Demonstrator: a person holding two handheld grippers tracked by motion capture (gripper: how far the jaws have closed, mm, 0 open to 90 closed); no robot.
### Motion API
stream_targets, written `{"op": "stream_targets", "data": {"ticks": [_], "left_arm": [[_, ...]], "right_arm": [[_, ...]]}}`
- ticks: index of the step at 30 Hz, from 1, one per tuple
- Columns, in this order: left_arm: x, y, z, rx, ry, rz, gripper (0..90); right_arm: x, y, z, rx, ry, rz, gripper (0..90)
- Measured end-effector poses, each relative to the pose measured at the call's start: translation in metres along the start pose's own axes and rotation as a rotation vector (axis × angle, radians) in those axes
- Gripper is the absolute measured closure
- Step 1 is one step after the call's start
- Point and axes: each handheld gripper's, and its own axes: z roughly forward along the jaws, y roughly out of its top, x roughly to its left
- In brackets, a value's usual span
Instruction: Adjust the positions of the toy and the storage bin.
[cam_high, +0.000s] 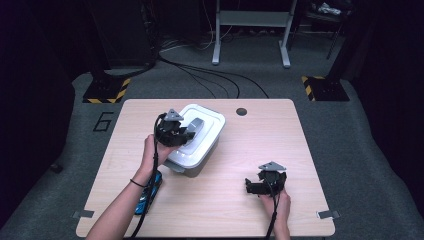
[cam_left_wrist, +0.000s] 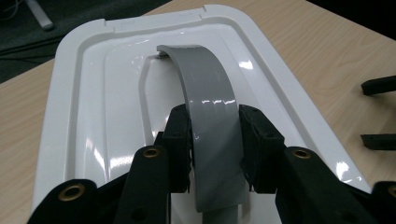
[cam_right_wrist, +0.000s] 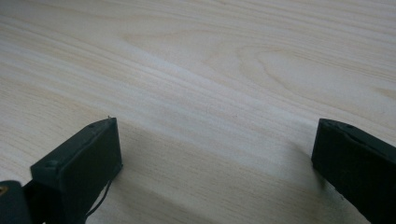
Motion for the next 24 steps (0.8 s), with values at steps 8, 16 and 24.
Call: {"op": "stream_targets", "data": {"ticks": [8, 16, 24], "left_arm": [[0.002, -0.001, -0.003, 0.015, -0.054, 0.027, 66.5], [-0.008, 0.01, 0.004, 0.015, 0.078, 0.098, 49.7], [-0.016, 0.02, 0.012, 0.036, 0.127, 0.16, 61.8]], "right_arm": [[0.0, 0.0, 0.0, -0.003, 0.003, -0.004, 0.9], [0.0, 0.0, 0.0, -0.002, 0.004, 0.0, 1.0], [0.0, 0.0, 0.0, -0.002, 0.007, -0.001, 1.3]]}}
